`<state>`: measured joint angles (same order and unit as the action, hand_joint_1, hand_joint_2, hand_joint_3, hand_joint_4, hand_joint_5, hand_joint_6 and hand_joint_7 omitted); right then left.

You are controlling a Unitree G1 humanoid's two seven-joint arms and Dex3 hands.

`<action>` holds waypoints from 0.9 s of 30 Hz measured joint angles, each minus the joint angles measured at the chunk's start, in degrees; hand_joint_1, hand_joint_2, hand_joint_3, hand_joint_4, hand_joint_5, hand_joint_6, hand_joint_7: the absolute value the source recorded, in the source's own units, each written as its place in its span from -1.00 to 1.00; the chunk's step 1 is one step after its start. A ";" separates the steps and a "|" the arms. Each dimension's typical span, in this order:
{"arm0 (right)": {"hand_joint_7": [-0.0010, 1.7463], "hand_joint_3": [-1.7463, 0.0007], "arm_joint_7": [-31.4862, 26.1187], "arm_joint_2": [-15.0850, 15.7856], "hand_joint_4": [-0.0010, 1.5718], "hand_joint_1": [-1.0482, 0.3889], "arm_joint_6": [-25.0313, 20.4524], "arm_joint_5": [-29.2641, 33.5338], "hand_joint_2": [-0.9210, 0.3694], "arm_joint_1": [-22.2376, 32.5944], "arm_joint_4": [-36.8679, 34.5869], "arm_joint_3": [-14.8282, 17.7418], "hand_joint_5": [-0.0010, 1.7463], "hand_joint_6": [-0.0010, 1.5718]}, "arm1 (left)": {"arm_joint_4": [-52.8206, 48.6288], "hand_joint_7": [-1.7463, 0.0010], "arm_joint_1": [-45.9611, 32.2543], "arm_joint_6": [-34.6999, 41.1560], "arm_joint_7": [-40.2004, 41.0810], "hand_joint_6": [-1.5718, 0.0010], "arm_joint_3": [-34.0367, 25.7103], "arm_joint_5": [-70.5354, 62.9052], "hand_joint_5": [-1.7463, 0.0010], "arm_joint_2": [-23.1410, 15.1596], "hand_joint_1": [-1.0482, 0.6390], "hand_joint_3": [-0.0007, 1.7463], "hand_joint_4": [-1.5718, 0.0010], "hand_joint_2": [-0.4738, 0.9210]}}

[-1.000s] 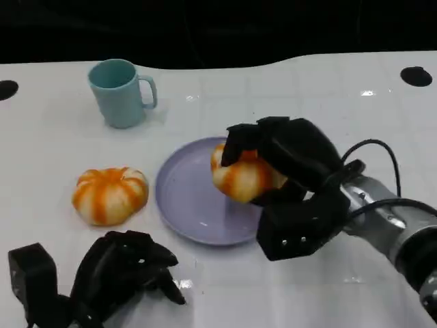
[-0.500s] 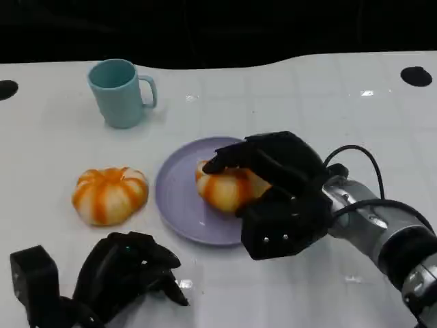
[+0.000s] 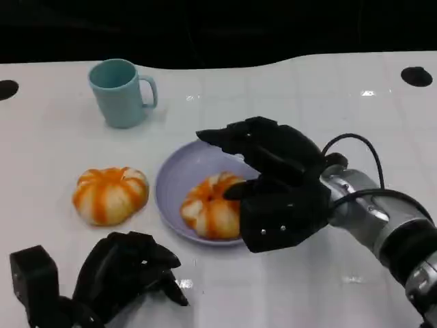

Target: Grasp the bread from the table and place it into the plate.

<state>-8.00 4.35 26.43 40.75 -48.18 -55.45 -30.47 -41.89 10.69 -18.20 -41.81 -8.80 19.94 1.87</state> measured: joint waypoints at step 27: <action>-0.55 0.95 -3.93 9.86 -0.25 0.16 4.94 -5.60 -0.95 27.52 34.59 10.24 0.24 -0.03 | 0.28 0.77 -0.03 0.24 0.70 -1.00 0.00 -0.02 0.30 0.05 -1.00 -1.00 -1.00 0.73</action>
<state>-11.93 14.21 31.37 35.16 -20.66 -20.86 -20.23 -41.61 10.66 -17.96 -41.12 -8.80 19.92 1.92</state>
